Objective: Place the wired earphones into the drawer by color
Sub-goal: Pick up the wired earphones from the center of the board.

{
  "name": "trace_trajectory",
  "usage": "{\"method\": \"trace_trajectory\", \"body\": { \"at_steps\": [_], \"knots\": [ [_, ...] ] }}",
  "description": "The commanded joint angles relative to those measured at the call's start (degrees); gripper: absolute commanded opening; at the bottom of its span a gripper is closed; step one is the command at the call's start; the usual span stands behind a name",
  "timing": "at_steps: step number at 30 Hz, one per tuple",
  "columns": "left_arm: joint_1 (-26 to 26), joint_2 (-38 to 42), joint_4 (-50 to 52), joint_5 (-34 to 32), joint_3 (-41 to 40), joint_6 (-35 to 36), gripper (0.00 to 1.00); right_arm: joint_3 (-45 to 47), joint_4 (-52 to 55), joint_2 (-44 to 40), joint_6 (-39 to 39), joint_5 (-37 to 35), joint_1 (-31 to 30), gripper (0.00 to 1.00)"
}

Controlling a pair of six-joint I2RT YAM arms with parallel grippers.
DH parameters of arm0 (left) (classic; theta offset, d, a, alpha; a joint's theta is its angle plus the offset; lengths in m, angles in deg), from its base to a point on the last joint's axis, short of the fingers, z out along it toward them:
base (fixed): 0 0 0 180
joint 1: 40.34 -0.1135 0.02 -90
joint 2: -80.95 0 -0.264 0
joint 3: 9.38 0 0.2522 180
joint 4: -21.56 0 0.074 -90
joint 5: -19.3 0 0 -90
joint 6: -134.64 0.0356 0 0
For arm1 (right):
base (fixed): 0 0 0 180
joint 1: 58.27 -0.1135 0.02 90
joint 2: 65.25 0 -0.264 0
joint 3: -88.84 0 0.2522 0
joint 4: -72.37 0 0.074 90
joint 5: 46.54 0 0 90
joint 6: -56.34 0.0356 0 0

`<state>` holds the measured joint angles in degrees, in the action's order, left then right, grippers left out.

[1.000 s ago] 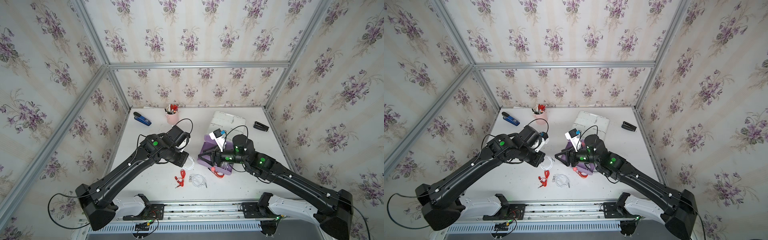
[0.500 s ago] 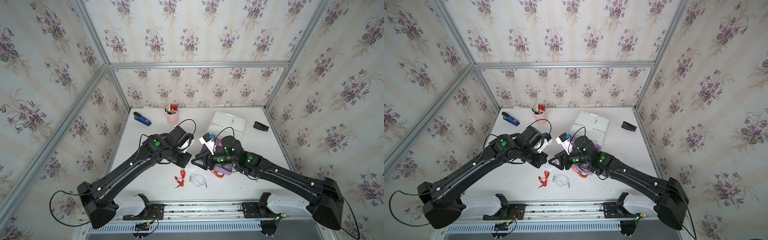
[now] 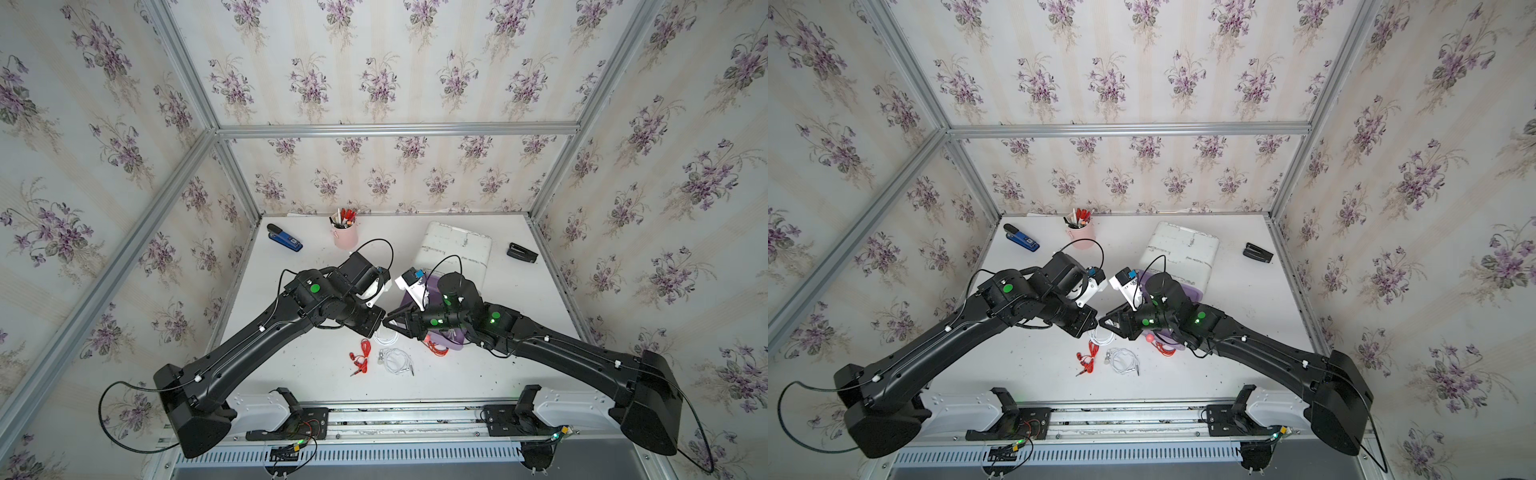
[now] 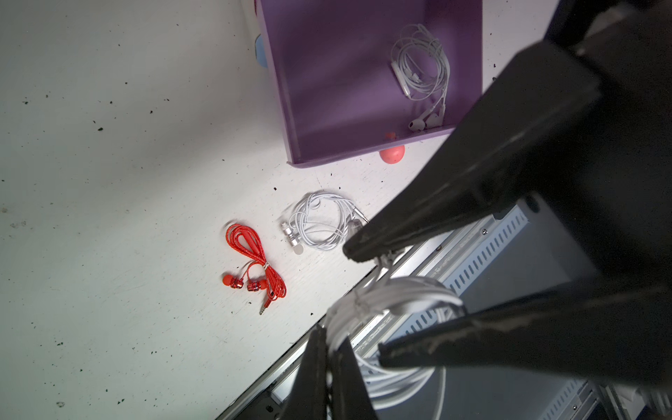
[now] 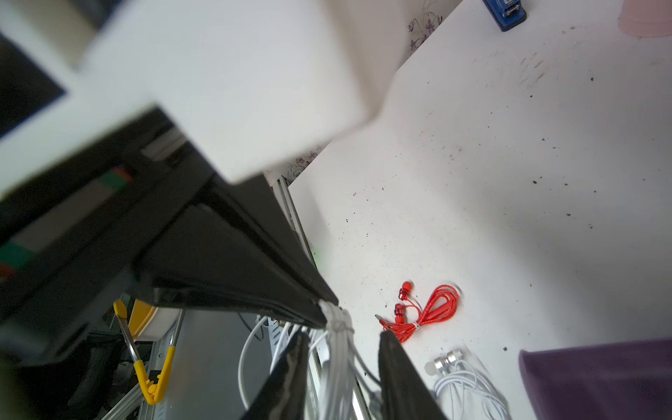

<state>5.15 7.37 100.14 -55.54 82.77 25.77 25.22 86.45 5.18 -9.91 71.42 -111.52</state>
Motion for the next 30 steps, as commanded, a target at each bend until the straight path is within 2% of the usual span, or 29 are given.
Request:
{"method": "trace_trajectory", "body": {
  "at_steps": [1, 7, 10, 15, 17, 21, 22, 23, 30],
  "knots": [
    [0.0, -0.3, -0.9, -0.4, 0.0, 0.5, 0.09, 0.1, -0.1, -0.4, -0.5, 0.2, -0.1, 0.22],
    [0.0, -0.9, -1.4, -1.8, 0.5, -0.3, 0.11, 1.4, -0.4, -1.2, 0.5, 0.5, -0.1, 0.14],
    [0.0, -1.4, -1.8, -1.8, 1.0, -0.7, 0.18, 1.6, -0.4, -1.3, 0.8, 0.8, -0.1, 0.11],
    [0.0, -1.5, -1.9, -2.8, 1.6, -1.2, 0.20, 1.7, 0.1, -2.3, 0.9, -0.4, -0.1, 0.05],
    [0.0, -1.4, -2.3, -2.8, 1.8, -1.3, 0.29, 1.6, 0.7, -2.6, 0.9, -1.1, -0.1, 0.05],
    [-0.1, -0.5, -2.2, -4.1, 2.8, -2.6, 0.53, 0.7, 4.3, -4.0, 0.7, -6.0, -0.1, 0.02],
    [-0.1, 0.0, -2.1, -4.8, 3.2, -3.0, 0.54, 0.3, 6.0, -4.5, 0.5, -7.7, 0.0, 0.01],
    [-0.1, 0.4, -1.9, -5.5, 3.6, -3.2, 0.60, 0.1, 7.2, -5.1, 0.4, -8.8, 0.2, 0.01],
    [-0.9, 4.2, -2.6, -9.3, 3.0, -4.3, 0.66, 0.6, 15.9, -11.2, -0.9, -14.6, 3.5, 0.02]
  ]
}}
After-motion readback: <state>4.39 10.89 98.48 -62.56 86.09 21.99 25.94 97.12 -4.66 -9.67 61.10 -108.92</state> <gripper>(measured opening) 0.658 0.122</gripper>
